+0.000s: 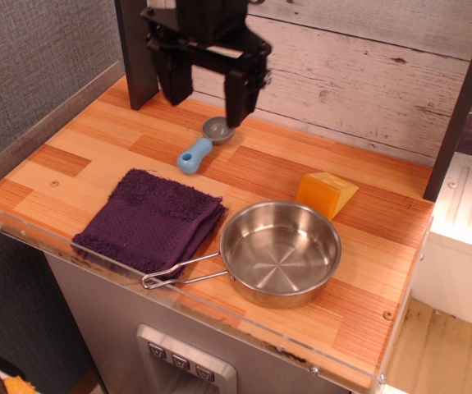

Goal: Place the cheese behind the pot.

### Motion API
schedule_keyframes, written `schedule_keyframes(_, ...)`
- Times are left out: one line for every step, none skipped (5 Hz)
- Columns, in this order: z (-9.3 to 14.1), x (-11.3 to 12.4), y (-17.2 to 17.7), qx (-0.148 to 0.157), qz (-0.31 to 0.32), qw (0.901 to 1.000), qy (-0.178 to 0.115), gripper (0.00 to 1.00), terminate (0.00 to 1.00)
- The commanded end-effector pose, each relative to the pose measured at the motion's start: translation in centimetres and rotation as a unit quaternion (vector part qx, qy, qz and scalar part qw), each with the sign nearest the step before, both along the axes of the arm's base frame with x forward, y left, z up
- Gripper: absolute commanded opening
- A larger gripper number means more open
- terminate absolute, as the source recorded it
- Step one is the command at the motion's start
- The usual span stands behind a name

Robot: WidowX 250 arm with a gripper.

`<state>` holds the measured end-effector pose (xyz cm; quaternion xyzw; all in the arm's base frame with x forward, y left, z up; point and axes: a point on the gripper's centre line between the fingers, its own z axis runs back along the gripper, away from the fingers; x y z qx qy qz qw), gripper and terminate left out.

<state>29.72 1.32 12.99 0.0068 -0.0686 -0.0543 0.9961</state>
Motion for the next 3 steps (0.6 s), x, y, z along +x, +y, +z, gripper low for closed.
schedule_keyframes(-0.05,-1.89,2.43,-0.004,-0.020,0.9997,-0.011,1.00,0.00)
schedule_keyframes(-0.05,-1.89,2.43,-0.004,-0.020,0.9997,-0.011,1.00,0.00)
schedule_keyframes(-0.05,-1.89,2.43,-0.004,-0.020,0.9997,-0.011,1.00,1.00)
